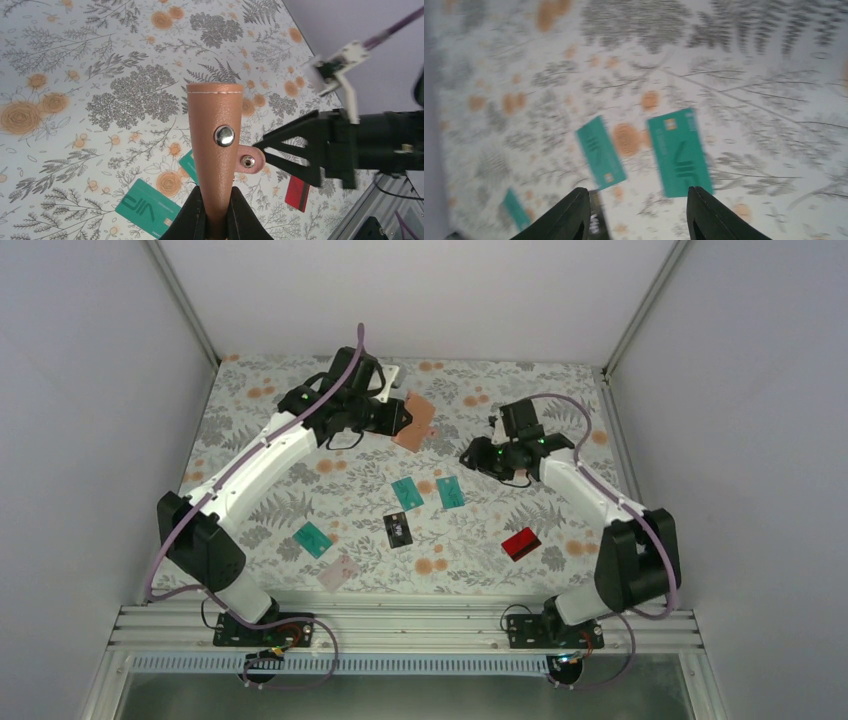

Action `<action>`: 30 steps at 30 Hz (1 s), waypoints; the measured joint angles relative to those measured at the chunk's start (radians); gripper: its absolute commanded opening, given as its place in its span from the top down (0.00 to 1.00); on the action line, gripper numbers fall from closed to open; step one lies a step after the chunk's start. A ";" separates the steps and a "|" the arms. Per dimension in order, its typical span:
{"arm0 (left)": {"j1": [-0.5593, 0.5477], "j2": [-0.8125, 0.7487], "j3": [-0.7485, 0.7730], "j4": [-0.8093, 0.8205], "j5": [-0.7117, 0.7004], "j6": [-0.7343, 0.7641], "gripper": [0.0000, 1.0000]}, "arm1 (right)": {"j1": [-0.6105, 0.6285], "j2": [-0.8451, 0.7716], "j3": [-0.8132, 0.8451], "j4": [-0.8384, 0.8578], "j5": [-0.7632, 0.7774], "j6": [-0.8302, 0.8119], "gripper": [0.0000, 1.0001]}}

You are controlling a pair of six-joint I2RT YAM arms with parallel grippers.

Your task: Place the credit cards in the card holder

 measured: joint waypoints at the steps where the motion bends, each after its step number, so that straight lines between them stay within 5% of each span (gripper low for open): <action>1: 0.002 0.002 0.000 -0.001 0.000 0.003 0.98 | 0.000 -0.021 -0.012 0.012 -0.025 -0.003 0.50; 12: 0.008 0.044 0.022 -0.021 0.018 0.022 0.98 | 0.063 -0.137 -0.018 0.187 -0.291 -0.026 0.52; 30: 0.008 0.048 0.022 -0.023 0.049 0.022 0.98 | 0.109 -0.038 0.082 0.192 -0.245 0.002 0.61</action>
